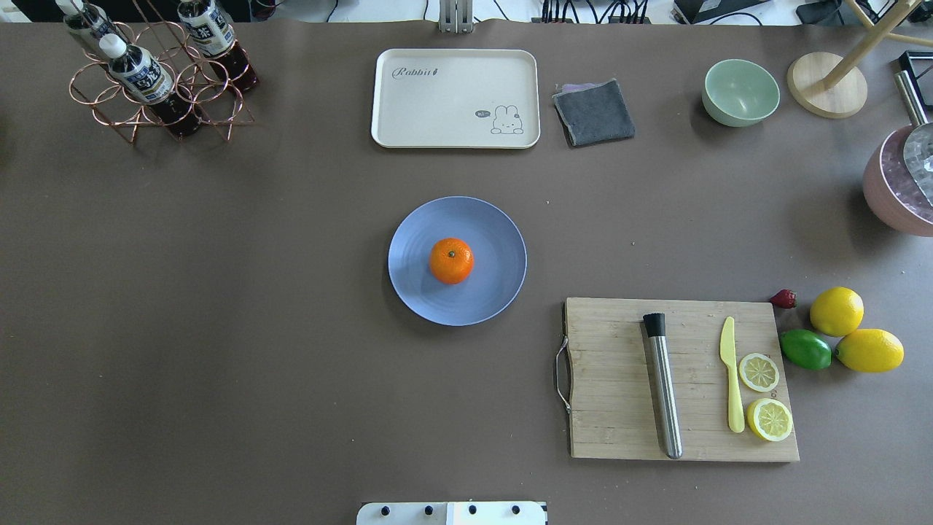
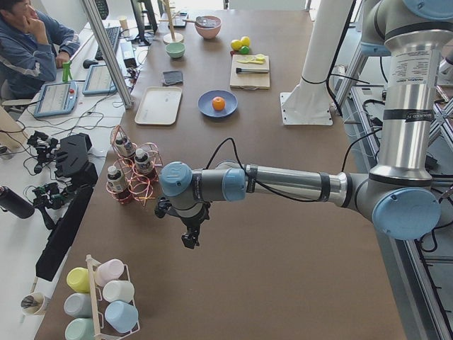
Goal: Pick orange to plate
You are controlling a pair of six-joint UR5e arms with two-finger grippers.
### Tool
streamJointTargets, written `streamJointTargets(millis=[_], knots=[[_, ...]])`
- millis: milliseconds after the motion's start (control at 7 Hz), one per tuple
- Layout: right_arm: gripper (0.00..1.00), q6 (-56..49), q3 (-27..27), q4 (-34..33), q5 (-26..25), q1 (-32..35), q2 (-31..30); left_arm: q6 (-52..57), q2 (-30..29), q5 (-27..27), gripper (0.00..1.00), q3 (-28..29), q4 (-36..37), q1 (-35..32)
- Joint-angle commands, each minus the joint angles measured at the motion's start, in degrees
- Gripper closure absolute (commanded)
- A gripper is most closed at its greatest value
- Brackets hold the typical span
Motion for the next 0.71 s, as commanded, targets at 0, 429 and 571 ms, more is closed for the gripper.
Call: streamJointTargets(millis=[0,429,571], knots=[[0.00,1.06,-0.37,0.43,0.46,0.04,0.33,0.06,0.07,-0.03,0.02,-0.18,-0.04,-0.12],[0.00,1.06,-0.29,0.43,0.81,0.04,0.16,0.06,0.34,-0.12,0.02,-0.01,-0.21,-0.12],[0.00,1.06,-0.28,0.43,0.81,0.04,0.16,0.06,0.34,-0.20,0.02,-0.01,-0.21,-0.21]])
